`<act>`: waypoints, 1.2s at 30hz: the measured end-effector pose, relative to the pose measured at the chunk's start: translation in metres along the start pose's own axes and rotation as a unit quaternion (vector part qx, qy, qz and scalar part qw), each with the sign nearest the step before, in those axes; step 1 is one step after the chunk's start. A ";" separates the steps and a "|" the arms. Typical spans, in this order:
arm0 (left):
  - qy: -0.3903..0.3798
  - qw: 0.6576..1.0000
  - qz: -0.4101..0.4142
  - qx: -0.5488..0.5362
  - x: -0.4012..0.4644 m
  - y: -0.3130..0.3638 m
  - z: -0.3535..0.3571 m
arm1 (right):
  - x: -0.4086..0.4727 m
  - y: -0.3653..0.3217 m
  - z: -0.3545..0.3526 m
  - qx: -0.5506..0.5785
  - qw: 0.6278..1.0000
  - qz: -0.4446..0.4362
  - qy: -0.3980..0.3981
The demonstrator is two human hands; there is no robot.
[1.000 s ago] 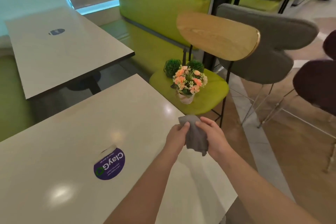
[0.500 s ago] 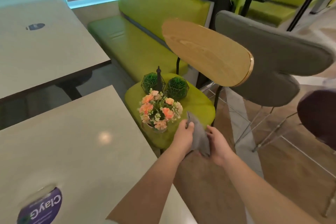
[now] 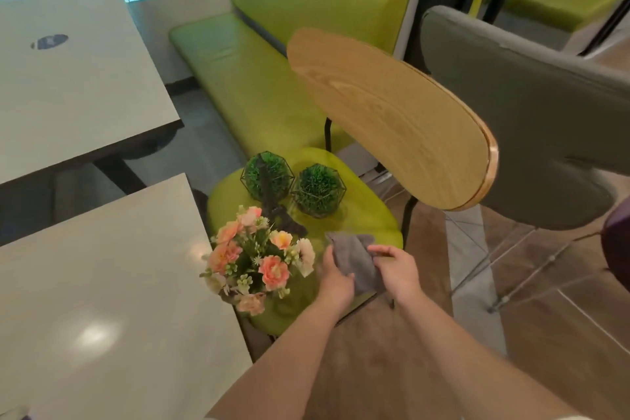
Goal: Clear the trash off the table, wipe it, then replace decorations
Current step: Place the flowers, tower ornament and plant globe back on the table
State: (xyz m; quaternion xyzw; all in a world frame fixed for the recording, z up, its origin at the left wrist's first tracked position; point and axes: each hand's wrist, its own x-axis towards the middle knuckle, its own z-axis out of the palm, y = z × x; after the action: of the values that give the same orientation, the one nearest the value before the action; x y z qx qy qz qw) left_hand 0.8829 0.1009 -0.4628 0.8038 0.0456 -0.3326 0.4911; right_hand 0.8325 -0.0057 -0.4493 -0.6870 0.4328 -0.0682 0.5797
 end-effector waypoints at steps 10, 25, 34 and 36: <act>0.046 0.994 0.029 0.098 0.027 -0.007 -0.003 | 0.040 0.014 0.015 -0.226 0.966 -0.115 -0.044; 0.233 0.970 0.044 0.059 -0.028 -0.094 -0.075 | -0.013 -0.016 0.074 -0.256 0.942 -0.199 -0.089; 0.265 0.956 0.098 -0.083 -0.038 -0.070 -0.121 | -0.036 -0.024 0.099 -0.216 0.938 -0.126 -0.241; 0.224 0.962 0.114 -0.103 -0.036 -0.071 -0.123 | -0.038 -0.022 0.099 -0.189 0.947 -0.100 -0.240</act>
State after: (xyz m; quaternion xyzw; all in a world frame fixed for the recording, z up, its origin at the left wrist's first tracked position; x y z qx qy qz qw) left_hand 0.8865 0.2469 -0.4592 0.8030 0.0966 -0.0791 0.5827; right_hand 0.8795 0.0923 -0.4467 -0.8194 0.2149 0.1244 0.5167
